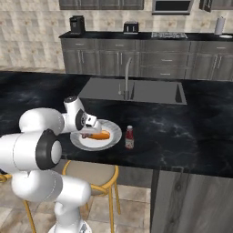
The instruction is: Move the hot dog bun to the plate on the dining table and place the condiment next to that plate. Then navigate to the fridge and take the sausage and place it on the plate as well.
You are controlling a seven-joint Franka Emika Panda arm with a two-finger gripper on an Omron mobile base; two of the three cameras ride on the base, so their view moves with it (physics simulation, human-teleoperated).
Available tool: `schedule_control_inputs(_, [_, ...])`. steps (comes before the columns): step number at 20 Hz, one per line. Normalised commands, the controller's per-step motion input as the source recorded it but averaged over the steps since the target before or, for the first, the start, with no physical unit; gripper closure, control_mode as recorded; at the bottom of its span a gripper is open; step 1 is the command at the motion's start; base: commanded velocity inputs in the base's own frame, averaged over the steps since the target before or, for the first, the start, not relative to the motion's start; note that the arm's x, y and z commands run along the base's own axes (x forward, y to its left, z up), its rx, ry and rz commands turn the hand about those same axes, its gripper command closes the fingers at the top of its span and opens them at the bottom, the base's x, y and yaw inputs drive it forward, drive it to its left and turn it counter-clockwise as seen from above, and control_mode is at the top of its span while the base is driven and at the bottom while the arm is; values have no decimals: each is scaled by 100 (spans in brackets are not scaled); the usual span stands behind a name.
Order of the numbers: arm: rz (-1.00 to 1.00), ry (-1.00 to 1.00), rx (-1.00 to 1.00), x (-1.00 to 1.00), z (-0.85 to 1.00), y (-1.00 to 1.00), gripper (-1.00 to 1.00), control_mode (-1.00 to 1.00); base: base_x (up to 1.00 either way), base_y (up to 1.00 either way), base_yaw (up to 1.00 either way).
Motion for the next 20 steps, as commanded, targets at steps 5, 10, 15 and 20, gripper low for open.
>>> schedule_control_inputs(5, [0, 0, 0, 8, -22, 0, 100, -100, 0, 0, 0])
schedule_control_inputs(10, [0, 0, 0, 2, -24, -1, 100, -100, 0, 0, 0])
schedule_control_inputs(15, [0, 0, 0, -3, -25, -5, -100, -100, 0, 0, 0])
schedule_control_inputs(20, [0, 0, 0, -5, -12, -12, -100, -100, 0, 0, 0])
